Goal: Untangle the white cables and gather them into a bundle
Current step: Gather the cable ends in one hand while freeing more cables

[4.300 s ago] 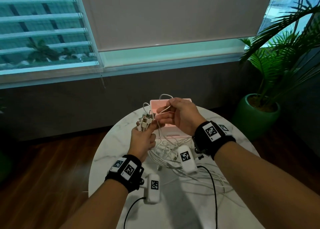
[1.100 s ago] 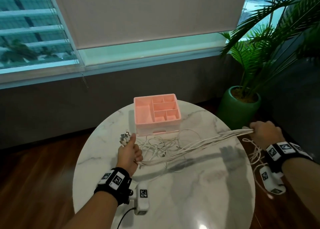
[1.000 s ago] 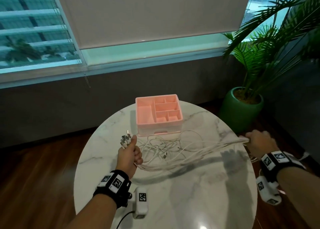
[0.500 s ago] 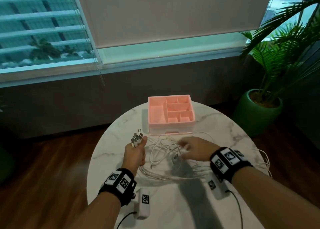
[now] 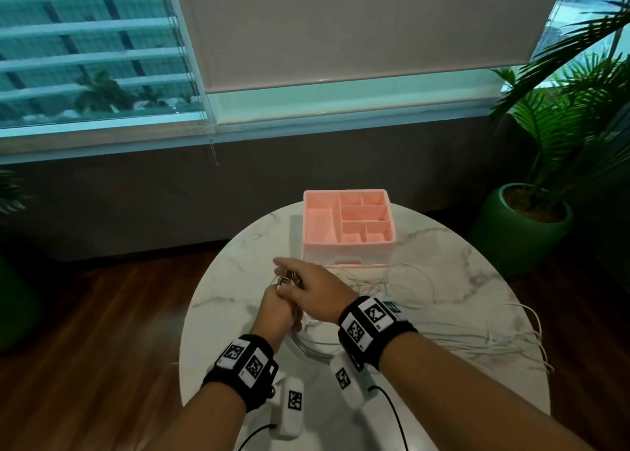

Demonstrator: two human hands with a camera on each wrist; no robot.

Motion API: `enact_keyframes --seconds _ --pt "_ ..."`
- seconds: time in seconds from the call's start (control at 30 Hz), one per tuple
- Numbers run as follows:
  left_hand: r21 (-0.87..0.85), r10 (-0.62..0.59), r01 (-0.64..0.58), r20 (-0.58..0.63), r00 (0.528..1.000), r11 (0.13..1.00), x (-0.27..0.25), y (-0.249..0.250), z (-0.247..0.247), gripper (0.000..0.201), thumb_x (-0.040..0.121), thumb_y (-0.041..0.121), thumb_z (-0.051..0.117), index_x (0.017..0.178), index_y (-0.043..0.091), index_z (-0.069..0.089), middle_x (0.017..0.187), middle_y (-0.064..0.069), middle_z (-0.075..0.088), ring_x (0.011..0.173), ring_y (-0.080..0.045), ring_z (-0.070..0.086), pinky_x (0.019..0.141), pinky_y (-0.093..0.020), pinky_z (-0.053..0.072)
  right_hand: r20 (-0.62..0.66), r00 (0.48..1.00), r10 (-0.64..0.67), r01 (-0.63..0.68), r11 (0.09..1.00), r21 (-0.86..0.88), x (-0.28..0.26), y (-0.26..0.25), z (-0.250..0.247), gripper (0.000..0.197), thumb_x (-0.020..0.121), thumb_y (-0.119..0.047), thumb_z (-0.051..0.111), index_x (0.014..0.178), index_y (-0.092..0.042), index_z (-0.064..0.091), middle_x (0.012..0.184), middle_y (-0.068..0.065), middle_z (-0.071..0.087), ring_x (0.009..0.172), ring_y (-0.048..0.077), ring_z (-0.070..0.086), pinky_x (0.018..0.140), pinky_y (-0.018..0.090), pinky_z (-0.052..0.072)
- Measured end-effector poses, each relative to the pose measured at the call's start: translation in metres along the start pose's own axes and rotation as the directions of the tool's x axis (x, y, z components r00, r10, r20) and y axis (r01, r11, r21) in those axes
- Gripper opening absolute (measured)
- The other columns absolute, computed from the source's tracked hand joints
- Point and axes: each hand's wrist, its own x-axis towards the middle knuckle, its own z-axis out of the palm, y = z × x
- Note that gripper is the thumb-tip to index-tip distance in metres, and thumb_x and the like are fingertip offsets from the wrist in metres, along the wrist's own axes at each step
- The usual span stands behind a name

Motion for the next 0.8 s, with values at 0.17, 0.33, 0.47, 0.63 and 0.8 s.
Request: enact_keyframes --seconds 0.17,0.33,0.47,0.63,0.8 --pt "-0.357 -0.088 0.066 -0.045 0.995 0.932 0.003 0.016 -0.004 0.031 0.098 0.018 0.063 0.069 0.015 0.052 0.048 0.003 0.036 0.038 -0.01 0.031 0.043 -0.021 0.03 0.073 0.994 0.086 -0.099 0.975 0.2 -0.025 0.025 0.022 0.082 0.086 -0.058 0.066 0.152 -0.041 0.02 0.145 -0.011 0.049 0.118 0.01 0.059 0.103 0.033 0.047" --pt "-0.523 -0.144 0.108 -0.029 0.989 0.845 0.014 0.027 -0.007 0.037 0.099 0.015 0.062 0.068 0.021 0.042 0.052 0.003 0.027 0.04 -0.009 0.025 0.037 -0.02 0.022 0.162 0.977 0.139 -0.095 0.962 -0.256 -0.053 0.067 0.039 0.034 0.094 -0.048 0.059 0.101 -0.015 0.057 0.091 0.007 0.066 0.085 0.027 0.064 0.074 0.036 0.048" --pt "-0.504 -0.184 0.108 -0.103 0.977 0.857 0.017 0.019 -0.02 0.033 0.097 0.014 0.065 0.071 0.02 0.045 0.05 0.004 0.03 0.039 -0.009 0.024 0.037 -0.019 0.019 0.087 0.954 0.286 -0.195 0.817 -0.543 -0.08 0.109 0.021 0.042 0.098 -0.057 0.045 0.091 -0.018 0.055 0.09 0.009 0.062 0.089 0.029 0.062 0.068 0.033 0.038" --pt "-0.444 -0.173 0.071 -0.193 0.966 0.893 0.018 0.006 -0.024 0.039 0.096 0.021 0.068 0.069 0.024 0.04 0.047 0.007 0.027 0.036 -0.008 0.019 0.038 -0.016 0.015 -0.024 0.881 0.472 -0.35 0.618 -0.704 -0.118 0.162 -0.014 0.032 0.099 -0.048 0.044 0.104 -0.023 0.063 0.11 0.004 0.068 0.104 0.027 0.064 0.084 0.034 0.044" --pt "-0.435 -0.185 0.071 -0.226 0.956 0.898 0.02 -0.005 -0.03 0.045 0.097 0.026 0.068 0.065 0.025 0.036 0.049 0.006 0.024 0.037 -0.008 0.019 0.038 -0.016 0.014 -0.24 0.735 0.634 -0.601 0.446 -0.663 -0.145 0.202 -0.074 0.015 0.093 -0.026 0.045 0.092 -0.024 0.06 0.107 0.001 0.067 0.101 0.025 0.064 0.089 0.035 0.046"
